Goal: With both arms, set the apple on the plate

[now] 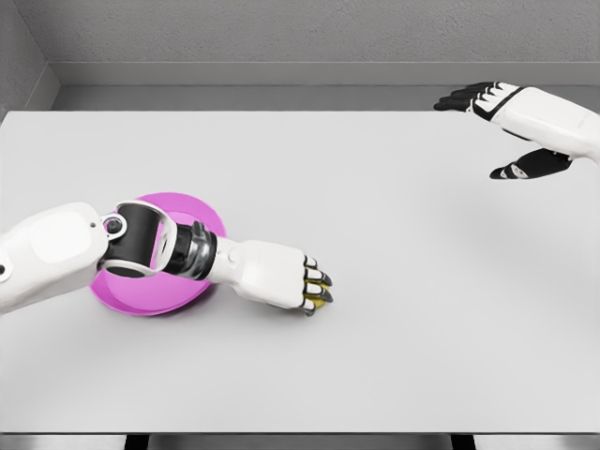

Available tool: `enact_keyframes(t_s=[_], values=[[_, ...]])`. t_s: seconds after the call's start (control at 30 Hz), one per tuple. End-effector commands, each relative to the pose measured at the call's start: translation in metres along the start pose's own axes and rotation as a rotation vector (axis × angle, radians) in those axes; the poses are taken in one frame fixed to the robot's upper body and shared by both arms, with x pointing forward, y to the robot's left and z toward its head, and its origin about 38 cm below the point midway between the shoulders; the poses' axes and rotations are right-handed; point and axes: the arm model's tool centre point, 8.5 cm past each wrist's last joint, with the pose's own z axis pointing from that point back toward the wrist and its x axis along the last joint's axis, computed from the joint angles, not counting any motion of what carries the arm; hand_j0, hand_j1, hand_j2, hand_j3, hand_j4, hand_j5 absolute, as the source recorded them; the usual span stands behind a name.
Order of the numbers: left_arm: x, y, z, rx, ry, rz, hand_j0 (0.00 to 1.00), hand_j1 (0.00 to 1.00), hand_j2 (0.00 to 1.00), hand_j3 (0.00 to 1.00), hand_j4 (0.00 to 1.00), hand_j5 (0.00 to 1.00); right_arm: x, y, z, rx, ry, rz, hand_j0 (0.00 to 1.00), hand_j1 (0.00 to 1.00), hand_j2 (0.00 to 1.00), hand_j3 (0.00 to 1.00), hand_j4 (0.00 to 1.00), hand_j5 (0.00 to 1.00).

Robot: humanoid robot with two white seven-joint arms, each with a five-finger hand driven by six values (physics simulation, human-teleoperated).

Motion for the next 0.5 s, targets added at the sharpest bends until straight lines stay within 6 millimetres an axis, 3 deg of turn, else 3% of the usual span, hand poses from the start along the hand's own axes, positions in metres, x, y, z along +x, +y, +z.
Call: enact_keyframes(t_s=[0.0,0.17,0.3,0.47], values=[[0.0001,-0.0006,-0.0003,-0.008,-0.001,-0.003,0.69,0.69,0.69,0.69,0.69,0.69,-0.0002,-0.0005,0.0003,-0.003,0.0,-0.005,1.0,1.0,1.0,1.0,1.0,1.0],[0.0002,0.0021,-0.0021,0.004,-0.004,-0.003,0.66,0.66,0.66,0.66,0.66,0.66,0.0002,0.0,0.0002,-0.003,-0.001,-0.006,1.0,1.0,1.0,1.0,1.0,1.0],[0.0002,0.0021,-0.0015,0.008,-0.004,0.0,0.23,0.23,0.23,0.23,0.23,0.23,0.0002,0.0,0.0002,-0.003,-0.001,-0.006,1.0,1.0,1.0,1.0,1.0,1.0],[0.0001,0.0021,0.0007,0.007,-0.001,0.001,0.18,0.18,0.18,0.18,0.18,0.18,0.0002,0.0,0.0002,-0.003,-0.001,-0.006,1.0,1.0,1.0,1.0,1.0,1.0]])
